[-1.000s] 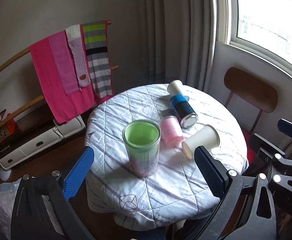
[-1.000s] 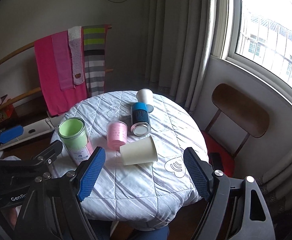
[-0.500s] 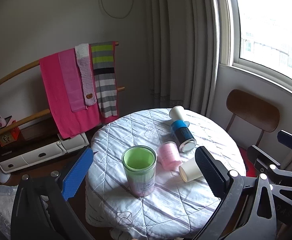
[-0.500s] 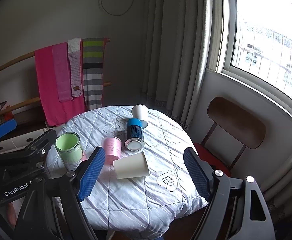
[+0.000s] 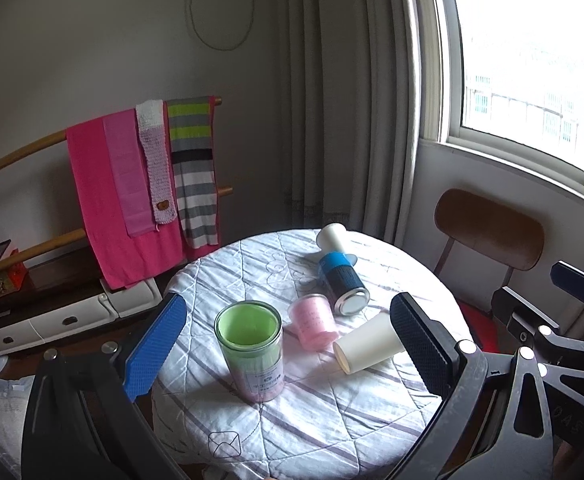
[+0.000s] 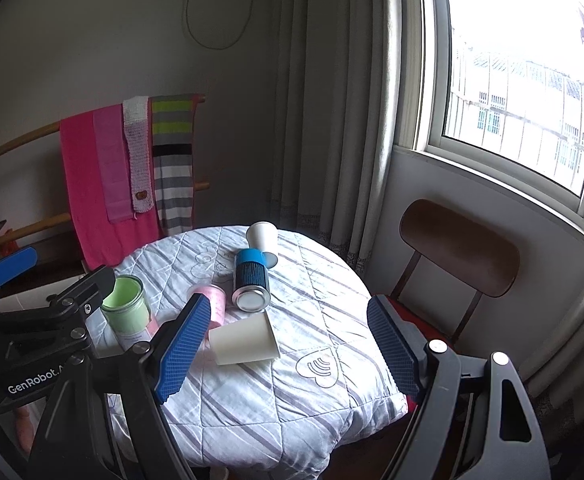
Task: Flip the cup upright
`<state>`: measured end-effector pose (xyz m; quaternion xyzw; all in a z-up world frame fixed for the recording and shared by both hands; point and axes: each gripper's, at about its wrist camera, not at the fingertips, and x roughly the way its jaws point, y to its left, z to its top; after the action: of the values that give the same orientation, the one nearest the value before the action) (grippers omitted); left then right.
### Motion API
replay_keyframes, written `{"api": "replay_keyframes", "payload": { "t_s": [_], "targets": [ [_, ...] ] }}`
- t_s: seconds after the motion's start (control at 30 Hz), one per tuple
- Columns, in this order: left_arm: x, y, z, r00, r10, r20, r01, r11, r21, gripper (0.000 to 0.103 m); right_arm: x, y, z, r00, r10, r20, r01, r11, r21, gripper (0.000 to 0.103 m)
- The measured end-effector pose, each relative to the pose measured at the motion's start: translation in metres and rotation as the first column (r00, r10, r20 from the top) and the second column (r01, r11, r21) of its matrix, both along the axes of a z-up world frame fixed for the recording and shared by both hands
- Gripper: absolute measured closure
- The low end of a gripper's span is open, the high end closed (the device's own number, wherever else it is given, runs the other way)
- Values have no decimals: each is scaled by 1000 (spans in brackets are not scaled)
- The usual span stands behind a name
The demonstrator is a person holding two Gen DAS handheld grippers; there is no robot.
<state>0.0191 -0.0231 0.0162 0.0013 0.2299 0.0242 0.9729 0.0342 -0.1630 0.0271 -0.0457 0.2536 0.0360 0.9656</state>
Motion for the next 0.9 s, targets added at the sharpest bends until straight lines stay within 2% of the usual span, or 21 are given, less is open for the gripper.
{"api": "replay_keyframes", "payload": {
  "t_s": [0.4, 0.6, 0.73, 0.9],
  "targets": [
    [-7, 12, -12, 1000, 1, 3, -1, 1000, -25, 0, -8, 6, -11, 996, 13, 89, -13, 1000, 6, 21],
    [-14, 7, -25, 1000, -15, 17, 14, 999, 44, 0, -18, 4, -16, 993, -2, 121, -3, 999, 42, 21],
    [-16, 7, -30, 1000, -11, 17, 10, 997, 70, 0, -20, 7, -20, 991, -17, 132, 15, 1000, 20, 21],
    [-18, 16, -29, 999, -24, 21, 23, 999, 33, 0, -20, 8, -20, 992, -23, 122, 19, 999, 35, 21]
  ]
}}
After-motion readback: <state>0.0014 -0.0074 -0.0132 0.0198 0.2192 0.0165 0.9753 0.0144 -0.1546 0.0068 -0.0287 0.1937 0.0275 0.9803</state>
